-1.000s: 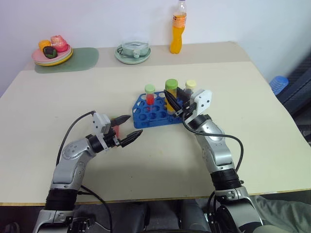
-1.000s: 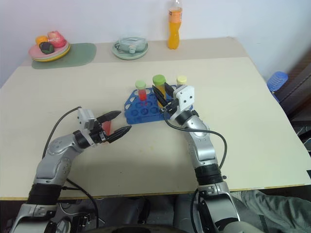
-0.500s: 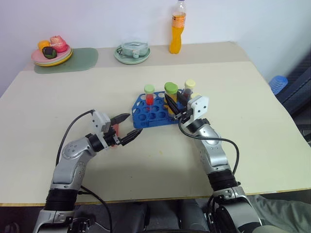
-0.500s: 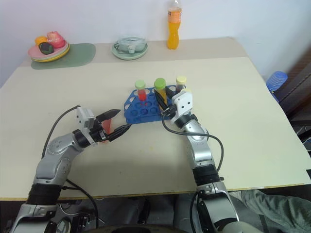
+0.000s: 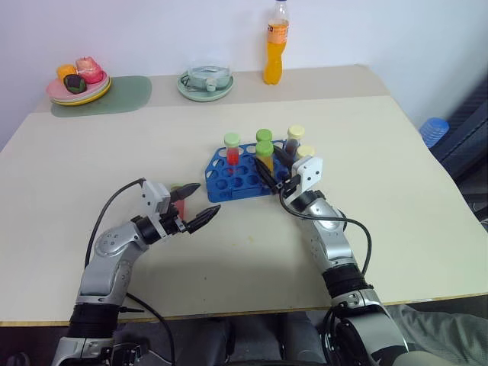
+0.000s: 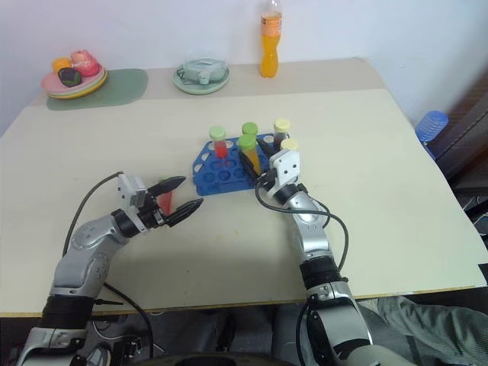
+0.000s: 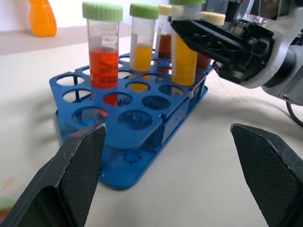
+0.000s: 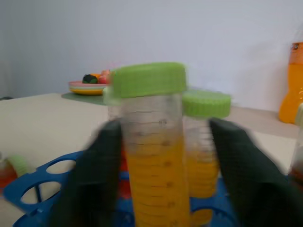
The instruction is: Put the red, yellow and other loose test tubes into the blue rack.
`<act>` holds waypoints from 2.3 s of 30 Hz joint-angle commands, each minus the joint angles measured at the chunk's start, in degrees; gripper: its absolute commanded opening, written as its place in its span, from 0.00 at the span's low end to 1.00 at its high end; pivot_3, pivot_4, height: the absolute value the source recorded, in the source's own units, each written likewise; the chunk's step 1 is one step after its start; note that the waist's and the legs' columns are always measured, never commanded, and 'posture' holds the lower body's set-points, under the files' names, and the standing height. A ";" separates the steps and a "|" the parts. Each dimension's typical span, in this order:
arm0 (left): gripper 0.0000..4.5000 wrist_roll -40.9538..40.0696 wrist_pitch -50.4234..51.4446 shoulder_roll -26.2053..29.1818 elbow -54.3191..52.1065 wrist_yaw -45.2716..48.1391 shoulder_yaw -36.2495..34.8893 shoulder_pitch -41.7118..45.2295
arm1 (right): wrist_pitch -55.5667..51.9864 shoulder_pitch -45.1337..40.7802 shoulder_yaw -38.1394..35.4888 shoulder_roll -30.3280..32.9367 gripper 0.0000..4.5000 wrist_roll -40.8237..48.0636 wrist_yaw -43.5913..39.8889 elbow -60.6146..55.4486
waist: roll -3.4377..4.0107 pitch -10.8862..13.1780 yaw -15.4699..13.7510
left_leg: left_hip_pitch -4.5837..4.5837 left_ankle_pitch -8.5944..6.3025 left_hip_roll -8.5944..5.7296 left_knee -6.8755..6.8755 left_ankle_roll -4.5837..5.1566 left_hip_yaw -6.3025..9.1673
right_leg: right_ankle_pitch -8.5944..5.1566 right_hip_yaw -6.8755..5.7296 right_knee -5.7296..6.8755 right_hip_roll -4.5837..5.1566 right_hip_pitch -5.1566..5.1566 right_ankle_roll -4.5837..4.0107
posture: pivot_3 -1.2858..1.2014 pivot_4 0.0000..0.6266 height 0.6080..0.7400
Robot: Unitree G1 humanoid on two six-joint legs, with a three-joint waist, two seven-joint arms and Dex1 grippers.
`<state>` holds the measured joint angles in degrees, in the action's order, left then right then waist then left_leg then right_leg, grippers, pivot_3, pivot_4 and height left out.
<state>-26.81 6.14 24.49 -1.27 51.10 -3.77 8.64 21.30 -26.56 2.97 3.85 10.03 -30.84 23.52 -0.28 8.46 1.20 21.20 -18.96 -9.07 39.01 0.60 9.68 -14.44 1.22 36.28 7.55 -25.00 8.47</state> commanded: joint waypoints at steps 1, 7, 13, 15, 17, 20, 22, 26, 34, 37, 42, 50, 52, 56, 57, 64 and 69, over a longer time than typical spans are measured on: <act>0.96 -0.78 -0.97 -0.12 -2.28 -0.36 -1.47 -0.38 | 2.15 0.65 0.74 0.69 0.84 -1.47 -0.12 -2.55 | 0.00 0.00 -0.05 | 0.00 0.00 0.00 0.01 0.00 0.00 | 0.00 0.00 0.00 0.00 0.00 0.00 | 0.52 0.24 1.00; 0.96 -2.42 1.02 -1.09 -4.25 -2.83 -2.23 -0.07 | 0.00 3.84 1.46 4.29 0.84 -1.29 -2.63 -7.93 | 0.00 0.00 -0.34 | 0.00 0.00 -0.02 0.04 0.00 0.01 | 0.00 0.00 -0.01 0.01 0.03 0.00 | 0.52 0.24 1.00; 0.96 -4.71 6.90 -1.82 -8.96 -9.75 -4.26 0.34 | -6.79 9.28 -0.17 10.95 0.84 0.02 -4.57 -18.24 | 0.00 0.00 -0.46 | 0.01 0.00 -0.02 0.04 0.01 0.00 | 0.00 0.02 -0.01 0.02 0.03 0.00 | 0.52 0.24 1.00; 0.96 -3.73 8.65 -2.19 -11.08 -13.77 -4.75 -0.05 | -9.49 12.01 -1.04 13.83 0.84 0.82 -5.34 -22.34 | 0.00 0.00 -0.68 | 0.01 0.00 -0.02 0.04 0.01 0.00 | 0.00 0.02 -0.02 0.03 0.04 0.00 | 0.52 0.24 1.00; 0.96 -2.14 10.50 -2.23 -13.11 -17.86 -5.04 -0.36 | -12.43 14.52 -1.91 16.47 0.84 2.04 -6.03 -26.18 | -0.01 0.00 -0.67 | 0.02 -0.01 -0.03 0.04 0.01 0.00 | 0.00 0.03 -0.03 0.04 0.06 0.00 | 0.52 0.24 1.00; 0.96 -3.62 17.30 -2.21 -17.60 -24.67 -6.55 0.27 | -17.40 18.68 -4.23 21.53 0.84 4.92 -8.30 -32.92 | 0.01 0.00 -0.77 | 0.02 -0.01 -0.02 0.04 0.01 0.00 | 0.00 0.04 -0.04 0.03 0.07 0.00 | 0.52 0.24 1.00; 0.96 -7.25 26.33 -1.64 -21.25 -30.54 -8.48 1.61 | -21.08 20.98 -5.76 25.87 0.84 7.99 -11.45 -37.55 | 0.00 0.00 -0.97 | 0.04 -0.01 -0.03 0.05 0.02 -0.01 | 0.00 0.06 -0.04 0.05 0.07 0.00 | 0.52 0.24 1.00; 0.96 -17.11 59.85 -0.15 -23.83 -46.70 -15.46 10.44 | -27.78 21.02 -8.89 33.09 0.84 15.02 -17.00 -43.27 | -0.01 0.02 -1.80 | 0.03 -0.01 -0.01 0.10 0.02 -0.01 | 0.00 0.08 -0.02 0.02 0.08 0.01 | 0.52 0.24 1.00; 0.96 -20.69 86.36 -5.89 -10.76 -65.35 -26.02 33.23 | -35.69 18.38 -12.12 40.70 0.84 24.38 -25.32 -46.94 | -0.13 0.03 -2.10 | 0.05 -0.01 -0.06 0.14 0.02 0.05 | 0.00 0.01 -0.06 0.05 0.13 0.02 | 0.52 0.24 1.00; 0.96 -28.98 86.36 -3.54 -3.51 -73.38 -23.77 34.96 | -36.65 18.72 -12.00 40.74 0.84 24.98 -26.13 -46.72 | -0.15 0.04 -1.86 | 0.04 -0.01 -0.02 0.11 0.00 0.05 | 0.00 0.02 -0.04 0.04 0.09 0.02 | 0.52 0.24 1.00; 0.96 -43.38 86.36 -1.82 6.70 -91.06 -22.76 37.54 | -34.75 19.96 -11.77 40.62 0.84 22.42 -27.79 -45.49 | -0.17 0.04 -2.15 | 0.06 0.00 -0.04 0.14 0.00 0.06 | 0.01 0.06 -0.01 0.05 0.03 0.02 | 0.52 0.24 1.00; 0.96 -69.48 81.90 -1.27 18.70 -120.79 -19.05 40.87 | -33.56 20.81 -11.87 39.66 0.84 21.28 -27.87 -44.95 | -0.23 0.03 -3.01 | 0.05 0.00 -0.08 0.21 0.00 0.05 | 0.01 0.09 0.04 0.07 0.02 0.03 | 0.52 0.24 1.00; 0.96 -80.49 75.49 0.41 18.28 -129.79 -12.96 39.20 | -33.25 21.38 -11.95 39.49 0.84 21.09 -27.76 -45.12 | -0.23 0.04 -3.17 | 0.04 0.00 -0.07 0.21 -0.01 0.04 | 0.01 0.13 0.08 0.08 0.01 0.03 | 0.52 0.24 1.00; 0.96 -86.19 69.42 -0.49 17.34 -139.02 -7.64 38.18 | -32.93 22.20 -12.23 39.06 0.84 20.84 -27.40 -45.41 | -0.23 0.03 -3.55 | 0.03 0.00 -0.08 0.26 -0.02 0.02 | 0.01 0.17 0.13 0.09 0.01 0.03 | 0.52 0.24 1.00; 0.96 -86.19 68.81 -0.91 17.46 -139.98 -7.44 38.08 | -32.94 22.37 -12.23 38.97 0.84 20.80 -27.25 -45.63 | -0.24 0.03 -3.61 | 0.03 0.01 -0.09 0.28 -0.02 0.02 | 0.01 0.17 0.13 0.08 0.02 0.03 | 0.52 0.24 1.00; 0.96 -86.19 66.15 -0.39 20.59 -142.48 -5.13 38.58 | -32.67 24.03 -12.64 38.55 0.84 20.69 -25.78 -46.76 | -0.24 0.02 -3.41 | 0.00 0.03 -0.10 0.26 -0.06 0.02 | 0.01 0.17 0.17 0.07 0.00 0.03 | 0.52 0.24 1.00; 0.96 -85.37 65.48 2.17 26.12 -140.73 -3.09 40.12 | -32.99 25.03 -12.82 38.69 0.84 20.91 -24.90 -47.81 | -0.25 0.00 -3.46 | -0.01 0.03 -0.11 0.26 -0.06 0.01 | 0.01 0.17 0.18 0.07 -0.01 0.03 | 0.52 0.24 1.00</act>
<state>-112.57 72.00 25.18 23.58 -88.73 -7.37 47.80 -12.18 -1.84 -8.11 42.70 30.40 -56.14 -21.48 -0.53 8.46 -2.26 21.17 -18.93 -9.18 39.28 0.54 9.69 -14.42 1.39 36.47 7.62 -25.00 8.50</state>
